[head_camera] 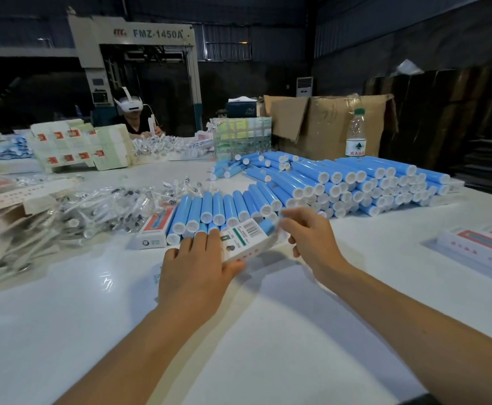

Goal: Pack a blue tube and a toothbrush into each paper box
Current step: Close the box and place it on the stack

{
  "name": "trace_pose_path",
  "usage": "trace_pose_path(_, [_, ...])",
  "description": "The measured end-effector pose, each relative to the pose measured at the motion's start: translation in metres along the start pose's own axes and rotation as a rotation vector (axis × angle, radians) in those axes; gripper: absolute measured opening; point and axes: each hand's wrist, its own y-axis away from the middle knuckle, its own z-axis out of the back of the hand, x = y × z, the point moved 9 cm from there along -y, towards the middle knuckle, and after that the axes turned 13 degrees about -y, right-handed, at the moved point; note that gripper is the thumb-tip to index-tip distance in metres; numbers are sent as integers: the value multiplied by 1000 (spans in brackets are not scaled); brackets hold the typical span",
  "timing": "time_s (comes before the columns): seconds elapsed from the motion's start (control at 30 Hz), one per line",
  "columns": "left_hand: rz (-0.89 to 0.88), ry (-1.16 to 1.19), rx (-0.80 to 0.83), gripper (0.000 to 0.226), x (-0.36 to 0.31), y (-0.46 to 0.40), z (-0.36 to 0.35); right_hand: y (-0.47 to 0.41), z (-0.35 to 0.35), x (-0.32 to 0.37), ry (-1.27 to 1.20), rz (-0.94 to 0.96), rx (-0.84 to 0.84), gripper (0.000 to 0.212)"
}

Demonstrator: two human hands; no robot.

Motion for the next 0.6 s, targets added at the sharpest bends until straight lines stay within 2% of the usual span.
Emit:
trace_pose_path(0.03, [-5,4,7,69,0,0,0,3,-5,-1,24,12,18,12])
trace_pose_path(0.07, [-4,7,12,68,0,0,0,5,-7,-1,31,24,21,23])
trace_pose_path(0.13, [7,20,16,69,3,0,0,6,-7,1,-7,42,-9,31])
trace_pose_path(0.4, [-42,70,31,70,-3,2,-1,-1,18,-9,-26,-57,-169,24])
trace_pose_path(0.5, [-89,55,57,68,-9,2,-5,-13,8,7,37,4,-136,20])
trace_pose_path(0.6, [-133,39,69,64,-14,2,-6,-26,-29,36,200,145,-19,22])
